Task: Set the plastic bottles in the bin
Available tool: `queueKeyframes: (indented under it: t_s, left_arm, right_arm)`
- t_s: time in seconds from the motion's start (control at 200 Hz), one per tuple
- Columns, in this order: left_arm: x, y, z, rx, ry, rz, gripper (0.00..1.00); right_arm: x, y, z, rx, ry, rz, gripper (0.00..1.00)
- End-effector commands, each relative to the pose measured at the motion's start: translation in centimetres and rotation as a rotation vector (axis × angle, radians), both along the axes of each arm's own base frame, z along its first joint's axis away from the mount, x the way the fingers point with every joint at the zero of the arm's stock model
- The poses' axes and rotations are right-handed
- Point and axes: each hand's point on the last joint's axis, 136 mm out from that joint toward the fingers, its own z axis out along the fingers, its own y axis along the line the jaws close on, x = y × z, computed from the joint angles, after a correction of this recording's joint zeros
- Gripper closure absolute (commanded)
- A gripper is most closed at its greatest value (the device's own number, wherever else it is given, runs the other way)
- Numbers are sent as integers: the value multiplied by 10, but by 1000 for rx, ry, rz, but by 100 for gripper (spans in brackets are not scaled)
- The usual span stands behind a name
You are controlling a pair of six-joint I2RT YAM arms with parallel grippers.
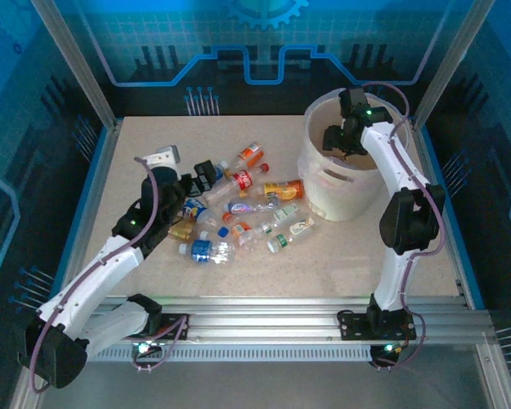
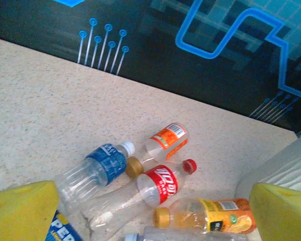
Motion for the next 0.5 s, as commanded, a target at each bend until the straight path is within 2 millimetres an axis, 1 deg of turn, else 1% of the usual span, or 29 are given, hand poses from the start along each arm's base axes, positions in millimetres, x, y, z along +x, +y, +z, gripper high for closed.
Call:
queueKeyframes:
  t_s: [0.0,0.035,0.055,0.065,0.075,0.205,0.255,0.405,0.495]
  left_arm:
    - [-8,20,-12,-1,50,91,1]
    - [-11,24,-15,-2,68,105,1]
    - [-12,26,-18,-3,79,115,1]
    - [-12,27,-19,-4,84,118,1]
    - [-13,28,-20,-4,90,122,1]
    - [-24,49,-40,-38,179,205,1]
    - [-30,58,-51,-59,225,243,1]
    - [-48,84,-85,-138,346,367,1]
    - [-59,94,-104,-191,410,425,1]
  right_arm:
    - [-6,-4,33,19,-57,6,17]
    - [-8,-4,39,19,-67,8,13]
    - [-9,-4,42,19,-72,9,7]
    - [-9,-4,44,19,-76,10,2]
    - [-10,-4,46,19,-80,10,0]
    - [-20,-6,65,9,-113,10,0]
    - [-24,-6,72,6,-122,12,0]
    - [-37,-6,86,-19,-133,20,0]
    - [-43,-3,92,-37,-140,23,0]
